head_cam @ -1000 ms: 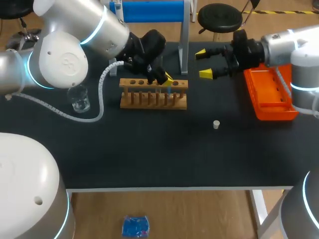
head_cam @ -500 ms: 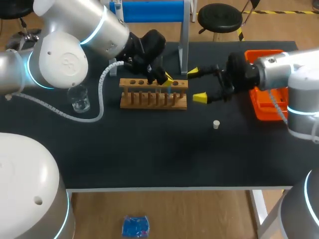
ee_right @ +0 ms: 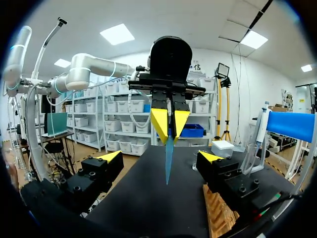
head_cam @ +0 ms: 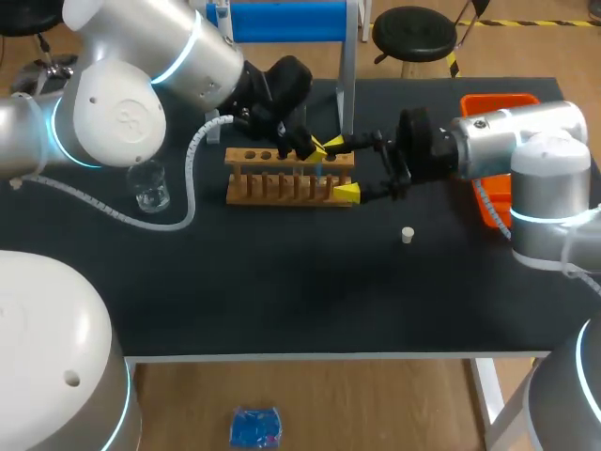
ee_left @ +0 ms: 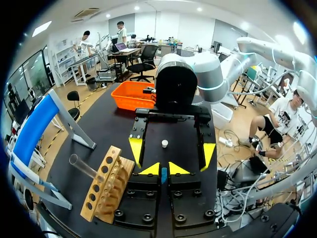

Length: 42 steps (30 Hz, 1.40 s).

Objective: Invert the test tube, pick up the pipette, mount the tip to pipette, aspirate from beaker and dispense into the tube, eject the tip, return the pipette, and cap with the stopper.

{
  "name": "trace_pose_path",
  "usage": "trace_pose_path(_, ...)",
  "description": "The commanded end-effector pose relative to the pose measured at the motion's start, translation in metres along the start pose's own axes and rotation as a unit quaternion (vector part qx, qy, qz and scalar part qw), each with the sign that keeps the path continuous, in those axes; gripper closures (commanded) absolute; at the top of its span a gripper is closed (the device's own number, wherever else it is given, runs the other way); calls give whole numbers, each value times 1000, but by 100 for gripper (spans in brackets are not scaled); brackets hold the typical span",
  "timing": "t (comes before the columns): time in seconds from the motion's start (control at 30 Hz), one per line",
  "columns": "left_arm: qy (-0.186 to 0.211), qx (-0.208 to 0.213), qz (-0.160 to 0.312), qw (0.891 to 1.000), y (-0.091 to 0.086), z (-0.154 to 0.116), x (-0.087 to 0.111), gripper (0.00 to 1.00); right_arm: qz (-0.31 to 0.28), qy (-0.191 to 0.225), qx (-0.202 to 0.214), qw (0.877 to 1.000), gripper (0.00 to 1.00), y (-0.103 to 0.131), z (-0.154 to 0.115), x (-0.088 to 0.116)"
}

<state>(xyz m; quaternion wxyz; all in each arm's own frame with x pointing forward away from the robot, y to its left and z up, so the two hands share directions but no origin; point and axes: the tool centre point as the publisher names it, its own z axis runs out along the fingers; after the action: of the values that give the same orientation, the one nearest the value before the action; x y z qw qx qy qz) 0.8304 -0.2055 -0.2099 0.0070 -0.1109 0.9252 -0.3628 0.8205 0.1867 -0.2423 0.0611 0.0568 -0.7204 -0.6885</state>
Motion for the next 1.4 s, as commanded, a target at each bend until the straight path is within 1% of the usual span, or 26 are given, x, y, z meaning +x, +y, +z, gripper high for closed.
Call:
trace_pose_path(0.03, 1, -2, 0, 1000, -1, 0, -1, 100, 20, 3, -5, 1000, 0, -4, 12, -3)
trace_pose_path(0.33, 1, -2, 0, 1000, -1, 0, -1, 100, 28, -1, -10, 1000, 0, -5, 22, -4)
trace_pose_path(0.37, 1, -2, 0, 1000, -1, 0, -1, 100, 29, 0, -11, 1000, 5, -4, 22, -4)
trace_pose_path(0.4, 1, -2, 0, 1000, -1, 0, -1, 100, 29, -1, -12, 1000, 7, -4, 22, -4)
trace_pose_path(0.43, 1, -2, 0, 1000, -1, 0, -1, 100, 29, -1, -12, 999, 6, -4, 22, -5)
trace_pose_path(0.47, 1, -2, 0, 1000, -1, 0, -1, 100, 30, -2, -14, 999, 13, -3, 22, -5)
trace_pose_path(0.5, 1, -2, 0, 1000, -1, 0, -1, 100, 29, -2, -15, 999, 23, -3, 22, -6)
trace_pose_path(0.53, 1, -2, 0, 1000, -1, 0, -1, 100, 29, -3, -15, 999, 27, -2, 23, -6)
trace_pose_path(0.6, 1, -2, 0, 1000, -1, 0, -1, 100, 28, -3, -16, 999, 49, -2, 23, -7)
trace_pose_path(0.67, 1, -2, 0, 1000, -1, 0, -1, 100, 29, -4, -17, 999, 57, -1, 23, -7)
trace_pose_path(0.77, 1, -2, 0, 1000, -1, 0, -1, 100, 29, -3, -18, 999, 61, -1, 23, -7)
trace_pose_path(0.83, 1, -2, 0, 1000, -1, 0, -1, 100, 29, -2, -18, 999, 66, -2, 23, -7)
trace_pose_path(1.0, 1, -2, 0, 1000, -1, 0, -1, 100, 30, -2, -19, 999, 67, -2, 23, -8)
trace_pose_path(1.1, 1, -2, 0, 1000, -1, 0, -1, 100, 32, -2, -20, 999, 71, -2, 22, -8)
trace_pose_path(1.13, 1, -2, 0, 1000, -1, 0, -1, 100, 32, -2, -20, 999, 73, -2, 22, -8)
trace_pose_path(1.2, 1, -2, 0, 1000, -1, 0, -1, 100, 33, -3, -21, 999, 98, -2, 22, -9)
trace_pose_path(1.23, 1, -2, 0, 1000, -1, 0, -1, 100, 33, -3, -21, 999, 100, -2, 22, -9)
trace_pose_path(1.4, 1, -2, 0, 1000, -1, 0, -1, 100, 33, -4, -19, 999, 100, -2, 21, -9)
